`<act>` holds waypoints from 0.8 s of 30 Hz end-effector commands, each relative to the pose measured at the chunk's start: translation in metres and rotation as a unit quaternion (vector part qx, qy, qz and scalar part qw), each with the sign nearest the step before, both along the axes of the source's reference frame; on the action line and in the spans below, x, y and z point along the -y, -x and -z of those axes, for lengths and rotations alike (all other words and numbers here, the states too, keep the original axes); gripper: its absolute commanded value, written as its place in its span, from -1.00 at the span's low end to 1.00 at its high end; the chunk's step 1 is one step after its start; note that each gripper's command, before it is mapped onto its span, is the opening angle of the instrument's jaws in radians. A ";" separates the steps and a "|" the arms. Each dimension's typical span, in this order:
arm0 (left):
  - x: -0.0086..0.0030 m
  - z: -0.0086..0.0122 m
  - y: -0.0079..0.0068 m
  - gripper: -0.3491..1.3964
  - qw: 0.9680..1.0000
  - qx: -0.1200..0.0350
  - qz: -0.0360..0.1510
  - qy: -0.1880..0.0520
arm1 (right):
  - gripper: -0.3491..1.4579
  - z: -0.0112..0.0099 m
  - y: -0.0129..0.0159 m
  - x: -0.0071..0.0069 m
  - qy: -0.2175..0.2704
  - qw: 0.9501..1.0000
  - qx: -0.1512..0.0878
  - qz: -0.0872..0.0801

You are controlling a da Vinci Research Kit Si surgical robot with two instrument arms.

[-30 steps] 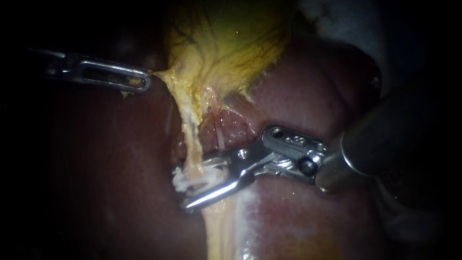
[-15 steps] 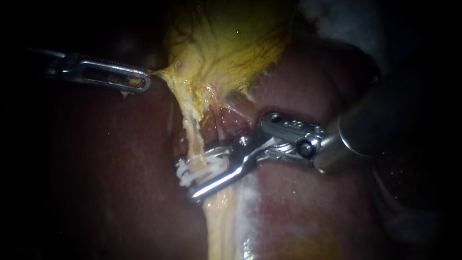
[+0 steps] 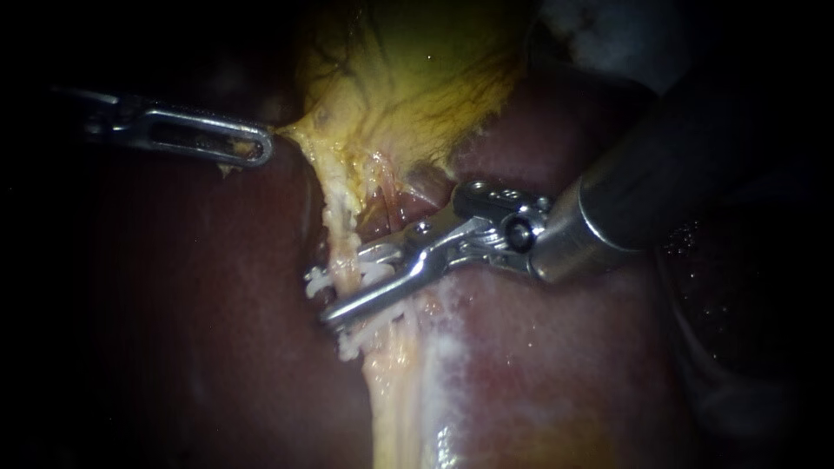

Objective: Clipping third clip left tube

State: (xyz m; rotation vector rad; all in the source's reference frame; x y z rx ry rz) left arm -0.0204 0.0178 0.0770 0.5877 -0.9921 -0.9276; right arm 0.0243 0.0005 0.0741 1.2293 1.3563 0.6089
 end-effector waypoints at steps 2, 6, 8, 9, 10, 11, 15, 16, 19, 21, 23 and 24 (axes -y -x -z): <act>0.0000 0.0000 0.0000 -1.00 1.000 0.000 0.000 0.000 | -0.02 -0.0003 -0.0002 -0.0001 -0.008 1.000 0.006 -0.003; 0.0000 -0.0001 0.0000 -1.00 1.000 0.000 0.000 0.000 | -0.02 -0.0007 -0.0002 -0.0007 -0.013 1.000 0.012 -0.010; 0.0000 -0.0001 0.0000 -1.00 1.000 0.000 0.000 0.000 | -0.02 -0.0010 0.0000 -0.0011 -0.016 1.000 0.017 -0.014; 0.0000 -0.0001 0.0000 -1.00 1.000 0.000 0.000 0.000 | -0.02 -0.0011 0.0000 -0.0013 -0.016 1.000 0.017 -0.015; 0.0000 -0.0001 0.0000 -1.00 1.000 0.000 0.000 0.000 | -0.02 -0.0013 0.0001 -0.0015 -0.019 0.999 0.020 -0.016; 0.0000 -0.0001 0.0000 -1.00 1.000 0.000 0.000 0.000 | -0.02 -0.0014 0.0002 -0.0017 -0.019 0.999 0.021 -0.017; 0.0000 -0.0001 0.0000 -1.00 1.000 0.000 0.000 0.000 | -0.02 -0.0014 0.0001 -0.0017 -0.020 0.999 0.022 -0.020; 0.0000 -0.0001 0.0000 -1.00 1.000 0.000 0.000 0.000 | -0.02 -0.0014 0.0001 -0.0017 -0.020 0.999 0.023 -0.024; 0.0000 -0.0001 0.0000 -1.00 1.000 0.000 0.000 0.000 | -0.03 -0.0013 -0.0002 -0.0016 -0.024 0.999 0.028 -0.040; 0.0000 -0.0001 0.0000 -1.00 1.000 0.000 0.000 0.000 | -0.05 -0.0011 -0.0005 -0.0014 -0.027 0.998 0.032 -0.053; 0.0000 -0.0001 0.0000 -1.00 1.000 0.000 0.000 0.000 | -0.07 -0.0010 -0.0008 -0.0013 -0.031 0.996 0.038 -0.070; 0.0000 -0.0001 0.0000 -1.00 1.000 0.000 0.000 0.000 | -0.07 -0.0009 -0.0010 -0.0012 -0.034 0.995 0.041 -0.078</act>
